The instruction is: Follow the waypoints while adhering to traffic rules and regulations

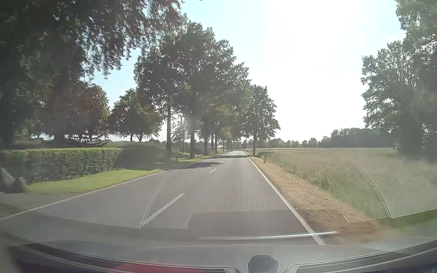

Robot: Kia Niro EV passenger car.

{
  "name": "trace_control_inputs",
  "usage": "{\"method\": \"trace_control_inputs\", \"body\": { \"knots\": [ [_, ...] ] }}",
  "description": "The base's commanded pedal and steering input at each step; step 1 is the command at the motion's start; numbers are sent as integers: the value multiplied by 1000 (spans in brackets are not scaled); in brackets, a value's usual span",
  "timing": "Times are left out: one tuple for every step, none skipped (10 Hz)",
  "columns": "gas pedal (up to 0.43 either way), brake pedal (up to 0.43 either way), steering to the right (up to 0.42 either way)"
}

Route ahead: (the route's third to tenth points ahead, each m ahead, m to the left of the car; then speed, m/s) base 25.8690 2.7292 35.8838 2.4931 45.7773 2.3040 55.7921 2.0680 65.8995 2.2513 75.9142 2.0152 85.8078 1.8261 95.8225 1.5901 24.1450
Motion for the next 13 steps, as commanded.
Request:
{"method": "trace_control_inputs", "body": {
  "knots": [
    [189, 6, 3],
    [189, 6, 3],
    [189, 6, 3],
    [189, 6, 2],
    [189, 6, 2],
    [189, 0, 2],
    [189, 6, 2],
    [189, 6, 2],
    [189, 6, 3],
    [189, 6, 4],
    [189, 6, 4],
    [189, 6, 4],
    [189, 6, 4]
  ]
}}
